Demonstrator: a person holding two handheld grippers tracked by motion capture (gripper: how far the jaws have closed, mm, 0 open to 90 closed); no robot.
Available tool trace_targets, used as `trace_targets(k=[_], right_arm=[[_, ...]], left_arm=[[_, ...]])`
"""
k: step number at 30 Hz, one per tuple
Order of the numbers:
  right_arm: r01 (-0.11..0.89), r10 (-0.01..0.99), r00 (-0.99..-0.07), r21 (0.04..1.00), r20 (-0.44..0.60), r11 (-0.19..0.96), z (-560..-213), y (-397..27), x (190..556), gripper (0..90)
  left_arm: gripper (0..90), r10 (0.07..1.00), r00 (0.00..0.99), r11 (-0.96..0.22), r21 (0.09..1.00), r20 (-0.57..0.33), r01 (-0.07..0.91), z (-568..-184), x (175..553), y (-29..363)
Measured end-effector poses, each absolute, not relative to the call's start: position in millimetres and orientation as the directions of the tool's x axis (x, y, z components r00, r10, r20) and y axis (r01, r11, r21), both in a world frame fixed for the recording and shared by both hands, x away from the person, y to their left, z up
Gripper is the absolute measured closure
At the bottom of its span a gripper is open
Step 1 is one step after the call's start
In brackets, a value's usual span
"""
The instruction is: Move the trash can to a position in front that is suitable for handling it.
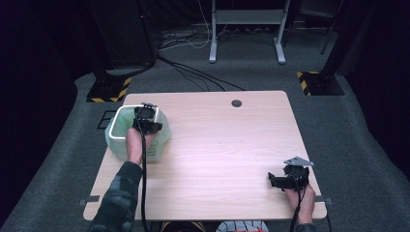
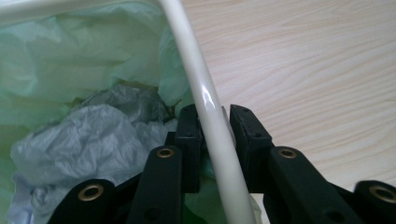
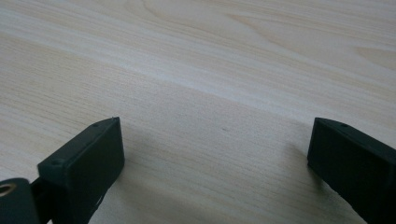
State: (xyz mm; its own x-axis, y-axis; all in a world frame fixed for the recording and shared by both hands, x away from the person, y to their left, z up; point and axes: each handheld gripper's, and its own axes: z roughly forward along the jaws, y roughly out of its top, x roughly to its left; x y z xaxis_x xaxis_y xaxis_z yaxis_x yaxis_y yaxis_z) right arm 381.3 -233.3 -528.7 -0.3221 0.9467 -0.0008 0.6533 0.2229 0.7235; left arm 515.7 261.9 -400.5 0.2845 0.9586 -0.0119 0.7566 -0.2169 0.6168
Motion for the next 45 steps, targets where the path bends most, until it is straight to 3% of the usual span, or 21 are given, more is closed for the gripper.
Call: trace_targets(k=[28,45], right_arm=[[0.653,0.946,-0.324,0.724,0.0,0.223,-528.7,-233.4,381.3,3.3],[0.652,0.945,-0.326,0.724,0.002,0.224,-528.7,-233.5,381.3,3.4]], left_arm=[[76.2,0.962,0.273,-0.202,0.616,-0.021,0.762,-399.9,516.8,255.0],[76.4,0.959,0.281,-0.204,0.613,-0.031,0.764,-399.5,518.9,222.1]])
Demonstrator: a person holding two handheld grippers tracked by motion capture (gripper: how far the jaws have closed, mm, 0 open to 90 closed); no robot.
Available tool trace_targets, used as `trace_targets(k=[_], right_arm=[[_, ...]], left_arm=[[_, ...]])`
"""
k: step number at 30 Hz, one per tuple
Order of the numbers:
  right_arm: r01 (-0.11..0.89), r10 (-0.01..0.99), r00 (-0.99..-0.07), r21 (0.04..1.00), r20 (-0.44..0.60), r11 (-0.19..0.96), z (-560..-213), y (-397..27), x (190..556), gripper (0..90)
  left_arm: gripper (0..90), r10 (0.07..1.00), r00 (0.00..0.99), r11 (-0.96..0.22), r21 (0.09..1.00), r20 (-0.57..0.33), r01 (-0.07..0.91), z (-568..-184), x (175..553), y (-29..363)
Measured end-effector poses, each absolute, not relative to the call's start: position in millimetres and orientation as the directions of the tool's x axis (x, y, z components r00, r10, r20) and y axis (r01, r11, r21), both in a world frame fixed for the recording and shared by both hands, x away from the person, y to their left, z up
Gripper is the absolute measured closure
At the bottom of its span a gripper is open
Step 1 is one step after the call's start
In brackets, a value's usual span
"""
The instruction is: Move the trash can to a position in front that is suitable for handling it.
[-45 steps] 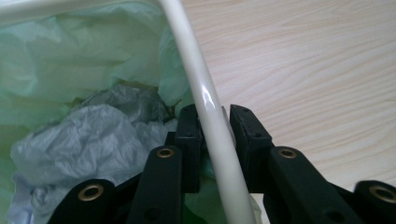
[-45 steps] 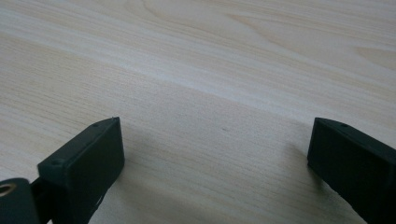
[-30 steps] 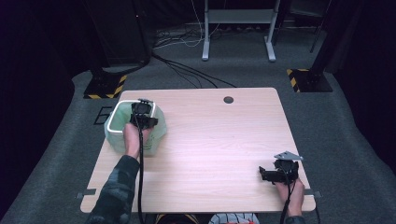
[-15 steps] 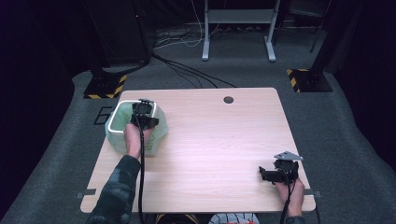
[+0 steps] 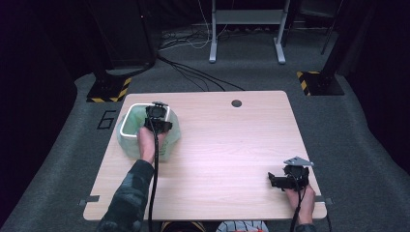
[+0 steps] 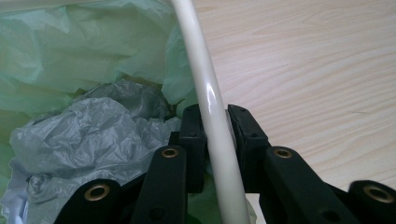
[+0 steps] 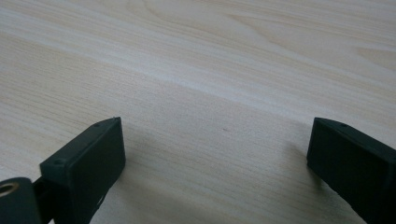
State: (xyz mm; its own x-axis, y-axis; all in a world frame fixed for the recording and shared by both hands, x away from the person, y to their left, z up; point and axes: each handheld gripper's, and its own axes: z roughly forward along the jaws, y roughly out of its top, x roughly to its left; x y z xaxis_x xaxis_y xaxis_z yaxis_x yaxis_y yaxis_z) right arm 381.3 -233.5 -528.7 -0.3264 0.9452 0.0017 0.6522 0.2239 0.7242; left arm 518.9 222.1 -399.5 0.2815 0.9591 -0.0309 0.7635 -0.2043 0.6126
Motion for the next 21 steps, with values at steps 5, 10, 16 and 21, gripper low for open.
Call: trace_targets(k=[5,10,16,21], right_arm=[[0.652,0.945,-0.327,0.724,0.002,0.224,-528.7,-233.5,381.3,3.5],[0.652,0.945,-0.327,0.724,0.002,0.224,-528.7,-233.4,381.2,3.6],[0.652,0.945,-0.327,0.725,0.001,0.225,-528.7,-233.5,381.2,3.6],[0.651,0.943,-0.332,0.725,0.002,0.227,-528.7,-233.6,381.1,3.8]], left_arm=[[76.4,0.957,0.287,-0.211,0.609,-0.028,0.764,-399.3,519.9,208.3],[76.5,0.956,0.29,-0.209,0.606,-0.039,0.768,-399.0,522.9,194.4],[76.5,0.955,0.293,-0.207,0.606,-0.044,0.768,-399.4,525.6,179.0],[76.4,0.956,0.289,-0.204,0.602,-0.046,0.772,-399.5,528.0,165.6]])
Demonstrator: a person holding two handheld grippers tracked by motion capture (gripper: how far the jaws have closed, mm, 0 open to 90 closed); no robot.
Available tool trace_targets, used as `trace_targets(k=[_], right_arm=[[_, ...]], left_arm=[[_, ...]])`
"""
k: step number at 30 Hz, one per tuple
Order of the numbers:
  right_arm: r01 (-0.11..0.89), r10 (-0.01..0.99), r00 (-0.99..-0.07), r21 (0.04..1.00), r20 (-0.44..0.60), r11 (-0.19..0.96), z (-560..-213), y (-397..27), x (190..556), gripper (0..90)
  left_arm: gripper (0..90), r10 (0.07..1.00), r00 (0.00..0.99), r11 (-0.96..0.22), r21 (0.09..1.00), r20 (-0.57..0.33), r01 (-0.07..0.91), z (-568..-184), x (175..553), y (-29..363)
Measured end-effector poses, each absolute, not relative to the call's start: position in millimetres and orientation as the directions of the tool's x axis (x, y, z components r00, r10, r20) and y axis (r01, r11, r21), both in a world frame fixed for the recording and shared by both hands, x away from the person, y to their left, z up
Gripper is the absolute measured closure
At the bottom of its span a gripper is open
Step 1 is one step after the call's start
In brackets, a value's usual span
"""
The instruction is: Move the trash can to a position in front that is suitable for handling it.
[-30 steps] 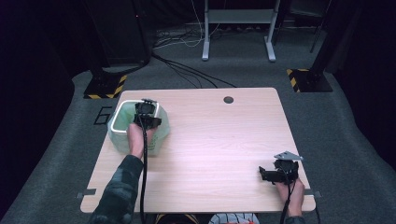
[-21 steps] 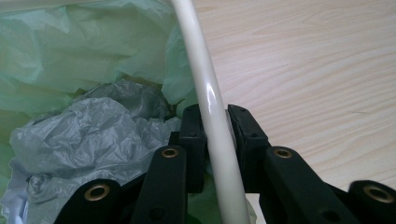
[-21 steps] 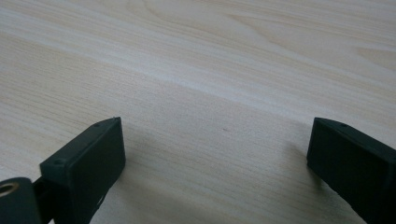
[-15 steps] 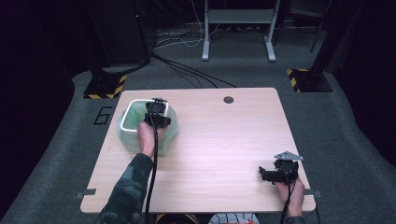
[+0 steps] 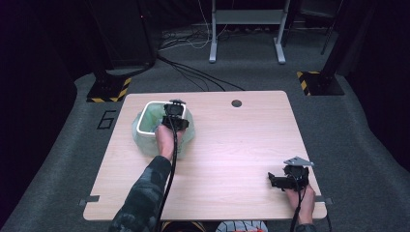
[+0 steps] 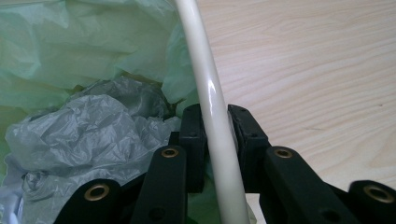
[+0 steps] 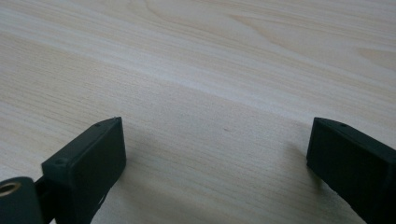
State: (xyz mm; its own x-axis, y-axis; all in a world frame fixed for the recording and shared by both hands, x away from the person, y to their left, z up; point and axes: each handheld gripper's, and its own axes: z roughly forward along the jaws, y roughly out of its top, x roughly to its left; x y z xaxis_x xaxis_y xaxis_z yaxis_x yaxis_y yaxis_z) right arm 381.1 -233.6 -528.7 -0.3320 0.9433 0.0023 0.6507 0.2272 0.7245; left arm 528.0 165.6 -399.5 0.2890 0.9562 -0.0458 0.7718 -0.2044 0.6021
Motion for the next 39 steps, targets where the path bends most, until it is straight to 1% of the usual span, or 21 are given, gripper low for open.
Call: trace_targets(k=[5,10,18,23,32,39], right_arm=[[0.651,0.943,-0.333,0.724,0.003,0.228,-528.6,-233.6,381.2,3.8],[0.651,0.943,-0.333,0.724,0.003,0.228,-528.6,-233.5,381.1,3.8],[0.65,0.942,-0.335,0.725,0.002,0.229,-528.6,-233.5,381.1,3.8],[0.649,0.942,-0.335,0.725,0.002,0.23,-528.7,-233.4,381.0,3.9],[0.648,0.941,-0.339,0.726,0.002,0.232,-528.7,-233.3,381.1,4.0],[0.648,0.941,-0.339,0.725,0.003,0.232,-528.7,-233.3,381.0,4.0]], left_arm=[[76.3,0.957,0.289,-0.215,0.601,-0.027,0.77,-400.4,530.6,152.6],[76.5,0.955,0.293,-0.215,0.589,-0.04,0.779,-399.7,534.2,140.6],[76.8,0.949,0.314,-0.237,0.58,-0.033,0.779,-399.9,536.5,119.4],[76.6,0.947,0.316,-0.226,0.576,-0.06,0.786,-399.4,538.4,111.5],[76.1,0.939,0.342,-0.255,0.57,-0.048,0.781,-399.3,540.1,91.3],[76.3,0.936,0.346,-0.251,0.56,-0.069,0.79,-398.9,542.1,79.1]])
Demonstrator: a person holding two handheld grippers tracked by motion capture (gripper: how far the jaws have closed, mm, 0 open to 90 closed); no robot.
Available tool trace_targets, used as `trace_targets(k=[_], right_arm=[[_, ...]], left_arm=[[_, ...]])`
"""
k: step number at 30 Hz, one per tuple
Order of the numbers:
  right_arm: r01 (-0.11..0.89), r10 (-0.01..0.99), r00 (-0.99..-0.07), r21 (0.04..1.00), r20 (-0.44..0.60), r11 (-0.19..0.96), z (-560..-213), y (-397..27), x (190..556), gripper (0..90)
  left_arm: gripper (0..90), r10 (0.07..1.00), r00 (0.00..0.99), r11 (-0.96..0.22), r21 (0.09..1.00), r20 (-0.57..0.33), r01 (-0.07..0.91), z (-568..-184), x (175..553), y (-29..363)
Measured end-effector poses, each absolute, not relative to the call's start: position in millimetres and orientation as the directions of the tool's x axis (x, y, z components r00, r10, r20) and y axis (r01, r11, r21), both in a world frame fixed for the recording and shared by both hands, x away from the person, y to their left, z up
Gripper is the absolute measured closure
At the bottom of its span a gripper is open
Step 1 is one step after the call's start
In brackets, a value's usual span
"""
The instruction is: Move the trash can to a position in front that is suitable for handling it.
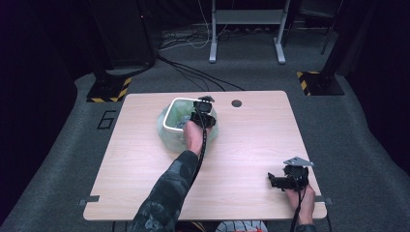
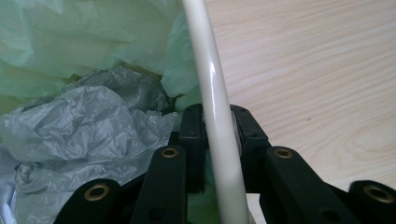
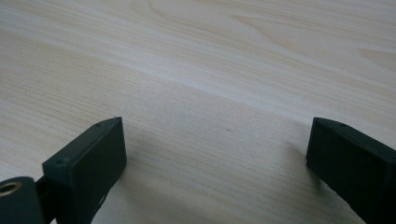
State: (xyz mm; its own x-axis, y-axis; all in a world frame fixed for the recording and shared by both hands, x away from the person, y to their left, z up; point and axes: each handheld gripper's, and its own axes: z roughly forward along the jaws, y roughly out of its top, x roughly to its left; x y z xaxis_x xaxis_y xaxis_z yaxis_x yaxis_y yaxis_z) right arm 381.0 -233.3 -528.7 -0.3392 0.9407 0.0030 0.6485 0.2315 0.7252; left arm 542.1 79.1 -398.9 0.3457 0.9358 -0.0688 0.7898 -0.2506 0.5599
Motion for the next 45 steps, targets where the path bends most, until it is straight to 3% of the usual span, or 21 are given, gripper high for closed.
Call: trace_targets(k=[27,31,35,45], right_arm=[[0.646,0.939,-0.345,0.726,0.005,0.234,-528.5,-233.2,380.8,4.4],[0.646,0.938,-0.345,0.726,0.006,0.233,-528.5,-233.1,380.8,4.4],[0.646,0.938,-0.346,0.726,0.006,0.233,-528.4,-232.8,380.4,4.7],[0.645,0.938,-0.348,0.727,0.005,0.236,-528.6,-233.2,380.5,4.7]], left_arm=[[74.2,0.911,0.402,-0.282,0.565,-0.096,0.775,-398.5,547.2,27.1],[60.7,0.904,0.417,-0.294,0.567,-0.096,0.769,-397.2,545.7,27.6],[40.2,0.895,0.441,-0.314,0.596,-0.075,0.739,-390.7,540.9,31.0],[20.9,0.866,0.493,-0.322,0.66,-0.085,0.679,-372.9,527.3,58.2]])
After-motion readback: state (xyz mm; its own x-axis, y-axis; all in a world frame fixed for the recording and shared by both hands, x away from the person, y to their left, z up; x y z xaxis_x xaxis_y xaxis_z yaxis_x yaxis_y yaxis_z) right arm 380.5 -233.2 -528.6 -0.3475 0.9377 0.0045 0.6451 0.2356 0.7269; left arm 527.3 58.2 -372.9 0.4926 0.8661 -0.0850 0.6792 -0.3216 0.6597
